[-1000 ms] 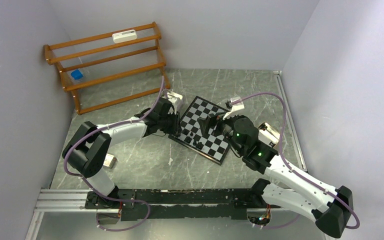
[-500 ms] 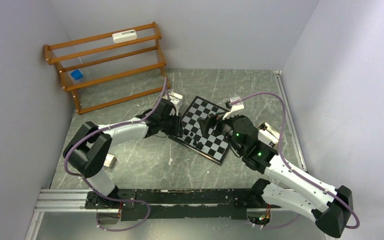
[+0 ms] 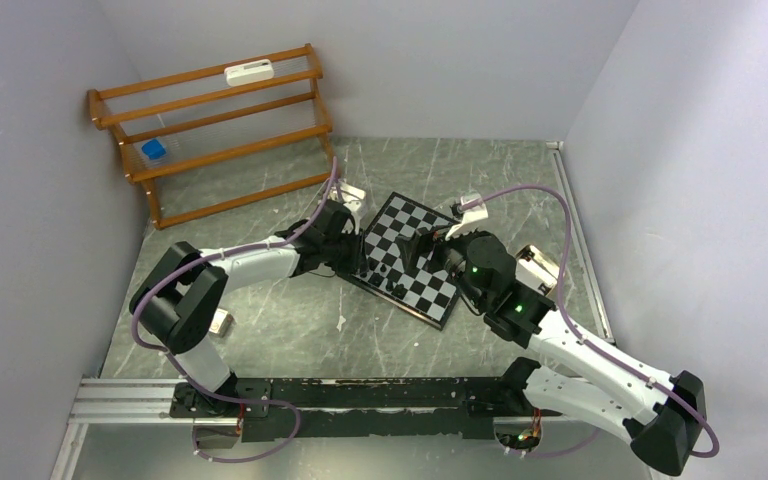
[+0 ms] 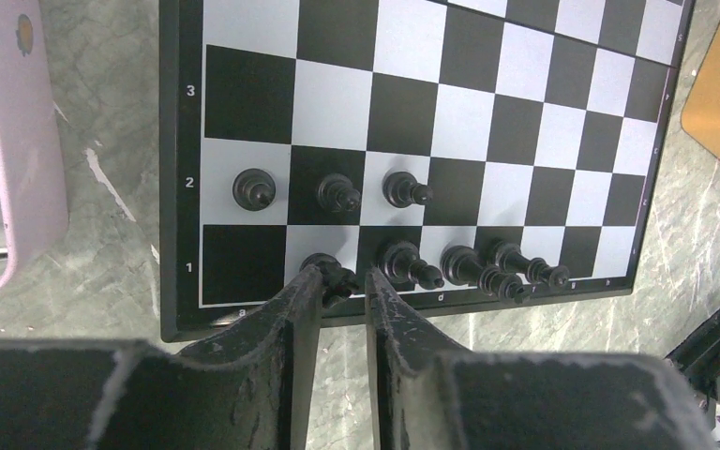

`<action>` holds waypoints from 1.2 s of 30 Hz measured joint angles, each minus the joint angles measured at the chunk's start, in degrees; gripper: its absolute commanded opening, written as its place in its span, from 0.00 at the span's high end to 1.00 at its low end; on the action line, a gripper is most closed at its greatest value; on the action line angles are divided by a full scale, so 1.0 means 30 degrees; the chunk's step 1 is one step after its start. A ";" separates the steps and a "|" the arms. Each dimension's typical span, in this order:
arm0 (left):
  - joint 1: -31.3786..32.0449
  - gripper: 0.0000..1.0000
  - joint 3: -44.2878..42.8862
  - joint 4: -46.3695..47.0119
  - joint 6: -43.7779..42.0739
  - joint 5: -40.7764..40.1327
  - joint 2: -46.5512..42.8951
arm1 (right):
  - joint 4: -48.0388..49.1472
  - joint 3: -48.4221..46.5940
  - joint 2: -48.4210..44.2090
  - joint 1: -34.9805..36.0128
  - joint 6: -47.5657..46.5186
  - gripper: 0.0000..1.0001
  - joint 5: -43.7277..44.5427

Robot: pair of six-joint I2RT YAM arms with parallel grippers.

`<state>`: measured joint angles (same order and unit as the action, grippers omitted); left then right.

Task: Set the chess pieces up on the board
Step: Adjust the chess piece on the chessboard, then pick up the chess piece from the storage box.

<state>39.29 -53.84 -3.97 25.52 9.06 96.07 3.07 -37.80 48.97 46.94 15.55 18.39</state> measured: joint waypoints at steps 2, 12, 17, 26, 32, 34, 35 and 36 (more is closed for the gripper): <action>0.0000 0.66 0.0000 -0.0007 0.0007 0.0000 0.0000 | 0.0000 0.0000 -0.0007 0.0000 0.0007 0.00 0.0022; 0.0029 0.48 -0.1486 -0.0874 0.0168 -0.0823 -0.0036 | -0.0852 -0.0058 0.0248 -0.0015 0.1406 0.00 0.0670; 0.0044 0.40 -0.3650 -0.2470 0.0058 -0.1778 -0.0685 | -0.3184 -0.1421 0.1443 -0.0583 0.3235 0.00 0.1858; 0.0058 0.02 -0.5639 -0.5668 -0.1894 -0.2608 -0.4554 | -0.7278 -0.4131 0.4167 -0.6630 0.5136 0.01 0.1515; 0.0066 0.00 -0.3359 -0.6186 -0.3650 -0.2608 -0.8065 | -0.9260 -0.4146 0.4707 -1.1599 0.4605 0.24 0.0226; 0.0066 0.00 -0.2528 -0.6601 -0.4248 -0.2987 -0.8437 | -0.9428 -0.3993 0.4860 -1.3522 0.4371 0.38 -0.0073; 0.0066 0.00 -0.2324 -0.6863 -0.4444 -0.3228 -0.8364 | -0.9428 -0.3847 0.4874 -1.4258 0.4277 0.42 -0.0146; 0.0066 0.00 -0.2208 -0.7220 -0.4626 -0.3497 -0.8189 | -0.9457 -0.3665 0.4867 -1.4855 0.4218 0.44 -0.0211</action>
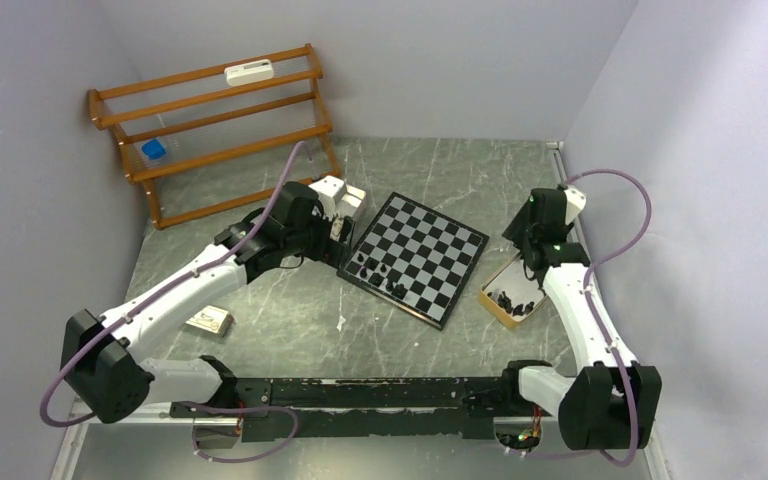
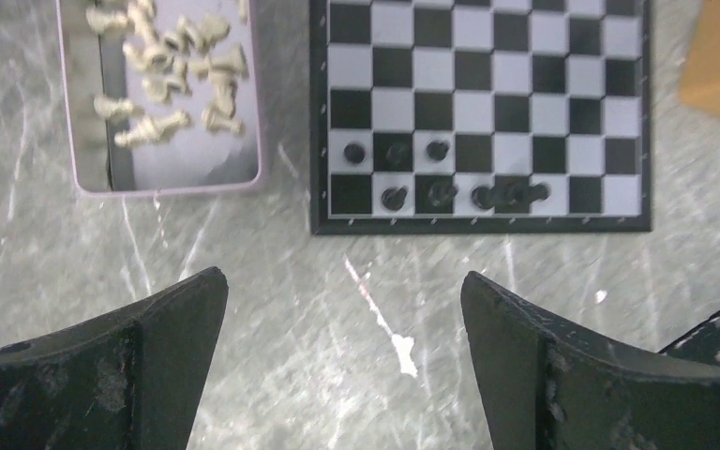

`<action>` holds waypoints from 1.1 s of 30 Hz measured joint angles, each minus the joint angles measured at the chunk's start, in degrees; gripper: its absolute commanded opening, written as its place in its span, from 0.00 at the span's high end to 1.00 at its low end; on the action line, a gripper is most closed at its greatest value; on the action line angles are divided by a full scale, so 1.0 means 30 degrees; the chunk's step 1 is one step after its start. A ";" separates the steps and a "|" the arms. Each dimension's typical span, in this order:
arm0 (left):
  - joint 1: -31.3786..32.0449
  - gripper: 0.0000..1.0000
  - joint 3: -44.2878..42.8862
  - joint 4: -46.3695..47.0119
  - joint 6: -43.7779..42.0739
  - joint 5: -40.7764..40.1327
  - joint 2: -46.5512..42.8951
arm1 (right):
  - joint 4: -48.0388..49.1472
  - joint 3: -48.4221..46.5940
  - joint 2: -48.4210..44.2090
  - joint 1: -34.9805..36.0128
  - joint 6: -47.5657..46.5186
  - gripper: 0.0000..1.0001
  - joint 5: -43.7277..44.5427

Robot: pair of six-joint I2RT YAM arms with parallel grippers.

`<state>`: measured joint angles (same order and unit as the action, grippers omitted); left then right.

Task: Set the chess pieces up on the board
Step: Pick up the chess piece from the storage box.

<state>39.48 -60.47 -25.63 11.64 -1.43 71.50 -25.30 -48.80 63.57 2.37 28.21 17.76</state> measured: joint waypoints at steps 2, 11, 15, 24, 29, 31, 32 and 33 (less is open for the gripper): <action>0.0000 0.00 0.0117 -0.0612 -0.0211 -0.0335 0.0342 | 0.0182 0.0481 -0.0015 -0.0787 -0.0029 0.47 0.0007; 0.0000 0.00 0.0342 -0.1042 -0.0466 0.0058 -0.0022 | 0.1406 0.2849 0.2251 -0.2790 0.1530 0.49 0.0058; 0.0000 0.00 0.0437 -0.1013 -0.0459 0.0517 -0.0342 | 0.0583 0.2667 0.3038 -0.3424 0.2798 0.46 0.0386; 0.0000 0.00 0.0466 -0.1005 -0.0459 0.1086 -0.0423 | -0.4328 0.0918 0.2943 -0.4044 0.5515 0.46 0.0124; 0.0095 0.00 0.0466 -0.1005 -0.0459 0.1129 -0.0699 | -0.6302 0.0444 0.2885 -0.4058 0.6659 0.48 -0.0670; 0.0277 0.00 0.0466 -0.1005 -0.0466 0.1129 -0.0736 | -0.6856 0.0444 0.2885 -0.4051 0.7191 0.50 -0.1027; 0.0430 0.00 0.0466 -0.1005 -0.0466 0.1129 -0.0736 | -0.7140 0.0444 0.2892 -0.4051 0.7526 0.52 -0.1180; 0.0539 0.00 0.0466 -0.1013 -0.0466 0.1122 -0.0736 | -0.7461 0.0437 0.2929 -0.4058 0.7941 0.54 -0.1311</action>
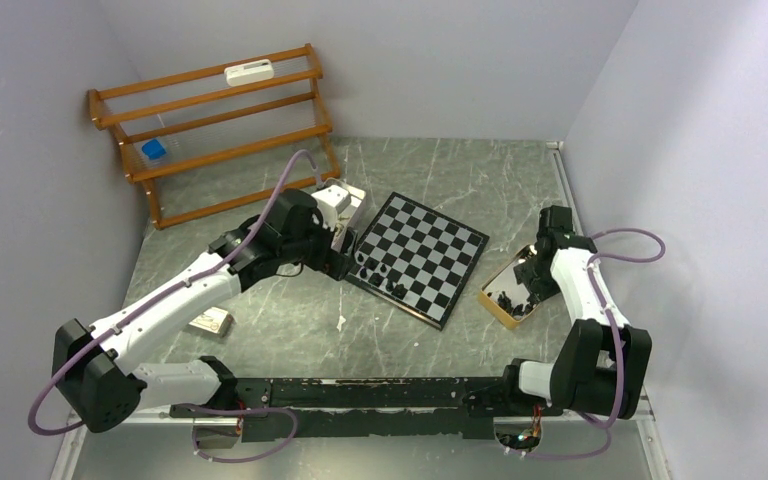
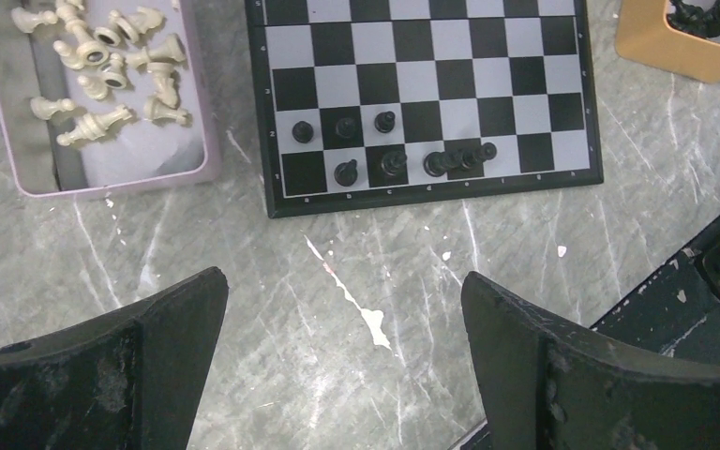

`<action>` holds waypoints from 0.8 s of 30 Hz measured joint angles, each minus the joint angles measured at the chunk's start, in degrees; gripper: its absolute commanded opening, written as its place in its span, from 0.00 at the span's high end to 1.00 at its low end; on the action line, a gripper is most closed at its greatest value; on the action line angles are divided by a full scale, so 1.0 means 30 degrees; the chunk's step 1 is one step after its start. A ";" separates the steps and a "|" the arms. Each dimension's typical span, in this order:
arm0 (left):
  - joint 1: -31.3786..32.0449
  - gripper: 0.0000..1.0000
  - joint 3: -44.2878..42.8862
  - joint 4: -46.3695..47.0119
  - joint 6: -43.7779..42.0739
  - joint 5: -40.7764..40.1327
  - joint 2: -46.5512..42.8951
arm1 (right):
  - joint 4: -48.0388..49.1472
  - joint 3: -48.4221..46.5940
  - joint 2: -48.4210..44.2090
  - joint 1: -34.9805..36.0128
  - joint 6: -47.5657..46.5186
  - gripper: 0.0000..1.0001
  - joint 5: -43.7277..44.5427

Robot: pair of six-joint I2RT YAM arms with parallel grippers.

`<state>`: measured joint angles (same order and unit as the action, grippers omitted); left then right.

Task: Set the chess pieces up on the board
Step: Pick up the chess piece from the storage box.

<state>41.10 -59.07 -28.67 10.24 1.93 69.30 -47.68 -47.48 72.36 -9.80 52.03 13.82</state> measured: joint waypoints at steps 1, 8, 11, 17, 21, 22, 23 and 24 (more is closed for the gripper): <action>0.0131 0.00 0.0000 -0.0007 0.0000 0.0000 0.0000 | -0.0430 -0.0036 0.0095 0.0000 0.0459 0.55 -0.0066; 0.0393 0.00 0.0000 -0.0051 -0.0022 -0.0131 -0.0124 | -0.3548 -0.0889 0.1188 0.0000 0.3803 0.58 -0.0146; 0.0393 0.00 0.0000 -0.0058 -0.0051 -0.0153 -0.0211 | -0.4328 -0.1406 0.1443 0.0000 0.4991 0.59 -0.0146; 0.0430 0.00 0.0000 -0.0117 -0.0066 -0.0153 -0.0226 | -0.5180 -0.2637 0.2266 0.0000 0.7147 0.59 -0.0146; 0.0459 0.00 0.0000 -0.0124 -0.0058 -0.0175 -0.0226 | -0.5778 -0.3220 0.3395 0.0000 0.8510 0.58 -0.0117; 0.0459 0.00 0.0000 -0.0131 -0.0066 -0.0211 -0.0226 | -0.5865 -0.3235 0.3570 0.0000 0.8779 0.58 -0.0109; 0.0459 0.00 0.0000 -0.0131 -0.0058 -0.0233 -0.0226 | -0.6011 -0.3235 0.3708 0.0000 0.9114 0.57 -0.0117; 0.0459 0.00 0.0000 -0.0131 -0.0058 -0.0240 -0.0226 | -0.6135 -0.3235 0.3818 0.0000 0.9420 0.56 -0.0109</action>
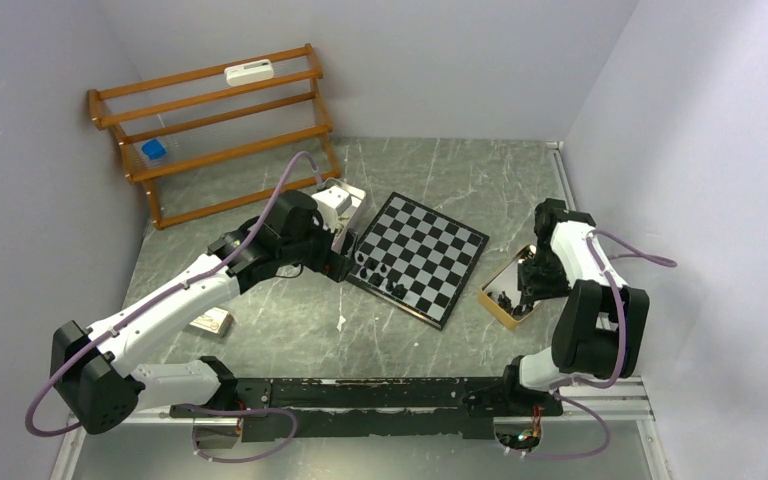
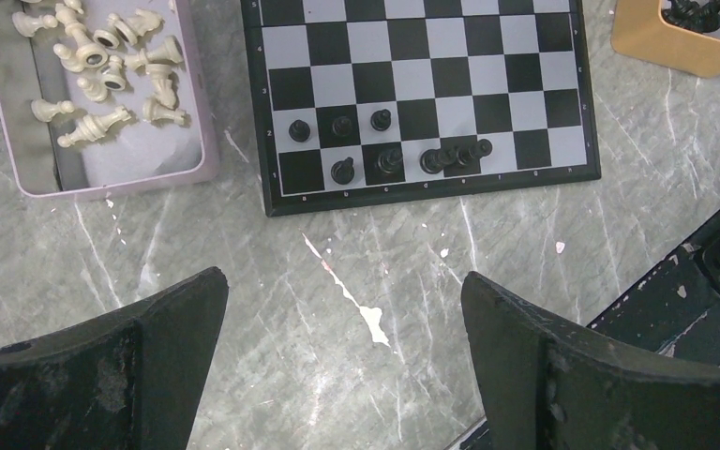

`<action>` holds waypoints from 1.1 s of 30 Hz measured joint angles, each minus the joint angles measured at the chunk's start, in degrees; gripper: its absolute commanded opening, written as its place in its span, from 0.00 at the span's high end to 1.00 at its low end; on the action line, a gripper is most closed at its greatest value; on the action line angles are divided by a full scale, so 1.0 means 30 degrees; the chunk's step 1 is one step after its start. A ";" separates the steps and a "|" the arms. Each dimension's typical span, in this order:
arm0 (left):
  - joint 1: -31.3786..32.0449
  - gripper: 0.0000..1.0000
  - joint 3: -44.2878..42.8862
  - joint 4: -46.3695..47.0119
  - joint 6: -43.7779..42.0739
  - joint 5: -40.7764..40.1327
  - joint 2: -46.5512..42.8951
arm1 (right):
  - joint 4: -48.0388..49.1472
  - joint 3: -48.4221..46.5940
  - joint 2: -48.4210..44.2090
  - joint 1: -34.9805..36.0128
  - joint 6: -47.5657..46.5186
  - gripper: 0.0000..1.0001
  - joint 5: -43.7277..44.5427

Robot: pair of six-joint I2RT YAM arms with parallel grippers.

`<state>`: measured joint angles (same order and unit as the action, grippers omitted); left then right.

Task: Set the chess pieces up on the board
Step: Pick up the chess piece from the storage box.

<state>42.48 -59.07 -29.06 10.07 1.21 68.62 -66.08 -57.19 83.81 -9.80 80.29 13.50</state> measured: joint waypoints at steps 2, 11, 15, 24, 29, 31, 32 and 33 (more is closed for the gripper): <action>0.0007 0.00 0.0000 -0.0015 -0.0007 -0.0029 0.0000 | -0.0211 0.0000 0.0095 0.0000 0.0532 0.56 0.0044; 0.0044 0.00 0.0000 -0.0204 0.0000 -0.0124 0.0000 | -0.0539 -0.0066 0.1610 -0.0036 0.2339 0.54 0.0248; 0.0240 0.00 0.0000 -0.0262 0.0000 -0.0474 0.0000 | -0.0882 -0.0750 0.3191 -0.0124 0.2776 0.54 0.0313; 0.1574 0.00 -0.0146 -0.0743 0.0022 -0.2535 -0.0007 | -0.0933 -0.1042 0.3956 -0.0663 0.3497 0.52 0.0867; 0.2208 0.00 -0.0146 -0.0925 0.0022 -0.3446 -0.0007 | -0.0933 -0.1042 0.4619 -0.0743 0.3599 0.54 0.0933; 0.2375 0.00 -0.0146 -0.0976 0.0022 -0.3701 -0.0015 | -0.0852 -0.1005 0.4809 -0.0743 0.3599 0.54 0.0882; 0.2426 0.00 -0.0153 -0.0998 0.0015 -0.3767 -0.0015 | -0.0721 -0.0918 0.4867 -0.0750 0.3592 0.55 0.0794; 0.2477 0.00 -0.0146 -0.1020 0.0015 -0.3847 -0.0015 | -0.0678 -0.0809 0.4918 -0.0750 0.3592 0.57 0.0721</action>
<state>49.91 -59.51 -32.12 10.11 -10.33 68.58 -68.12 -59.61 98.56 -12.05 91.07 15.66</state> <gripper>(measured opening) 0.995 0.458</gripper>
